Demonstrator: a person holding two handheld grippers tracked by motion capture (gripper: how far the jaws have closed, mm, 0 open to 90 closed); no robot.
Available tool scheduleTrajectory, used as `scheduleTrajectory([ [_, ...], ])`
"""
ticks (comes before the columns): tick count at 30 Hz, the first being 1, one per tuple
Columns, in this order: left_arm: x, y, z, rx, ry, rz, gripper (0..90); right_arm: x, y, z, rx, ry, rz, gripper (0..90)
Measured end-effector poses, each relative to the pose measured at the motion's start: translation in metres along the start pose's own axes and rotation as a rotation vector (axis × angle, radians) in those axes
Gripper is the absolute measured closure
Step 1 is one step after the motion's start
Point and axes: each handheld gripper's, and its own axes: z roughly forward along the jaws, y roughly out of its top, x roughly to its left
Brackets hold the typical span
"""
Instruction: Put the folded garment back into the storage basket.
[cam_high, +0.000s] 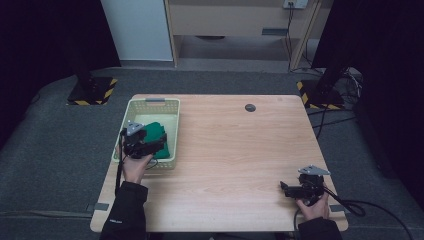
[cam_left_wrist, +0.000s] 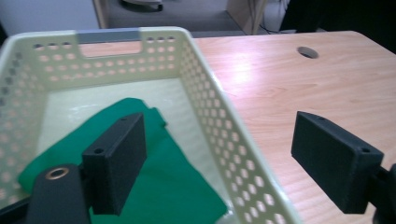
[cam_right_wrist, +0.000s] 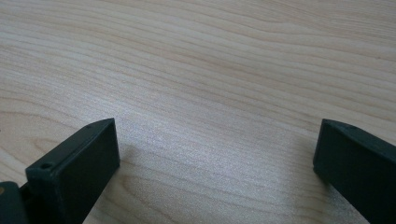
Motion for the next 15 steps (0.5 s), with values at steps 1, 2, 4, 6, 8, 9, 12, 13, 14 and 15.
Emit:
scheduleTrajectory([
  [1,-0.005,0.0,0.0,0.001,-0.011,0.009,17.0,0.0,0.0,0.0,0.0,0.0,0.0,0.3],
  [2,-0.008,-0.001,0.001,0.002,-0.019,0.015,16.9,0.0,0.0,0.0,0.001,0.0,0.0,0.3],
  [4,-0.014,-0.002,0.001,0.004,-0.03,0.03,16.5,0.0,0.0,0.0,0.001,0.0,0.0,0.3],
  [6,-0.019,-0.004,0.001,-0.005,-0.039,0.033,15.9,0.0,0.0,0.0,0.001,0.0,0.0,0.3],
  [8,-0.023,-0.006,0.001,0.001,-0.059,0.03,15.2,0.0,0.0,0.0,0.001,0.0,-0.001,0.3],
  [9,-0.025,-0.007,0.001,0.003,-0.063,0.035,14.2,0.0,0.0,0.0,0.001,0.0,-0.001,0.3],
  [12,-0.033,-0.01,0.002,0.0,-0.087,0.044,13.8,0.0,0.0,0.0,0.001,0.0,-0.001,0.3],
  [13,-0.035,-0.011,0.003,0.001,-0.094,0.05,13.8,0.0,0.0,0.0,0.0,0.0,-0.001,0.3],
  [14,-0.039,-0.013,0.003,0.003,-0.098,0.063,13.6,0.0,0.0,0.0,0.001,0.0,0.0,0.3],
  [15,-0.041,-0.014,0.003,0.004,-0.102,0.066,13.4,0.0,0.0,0.0,0.0,0.001,-0.001,0.3],
])
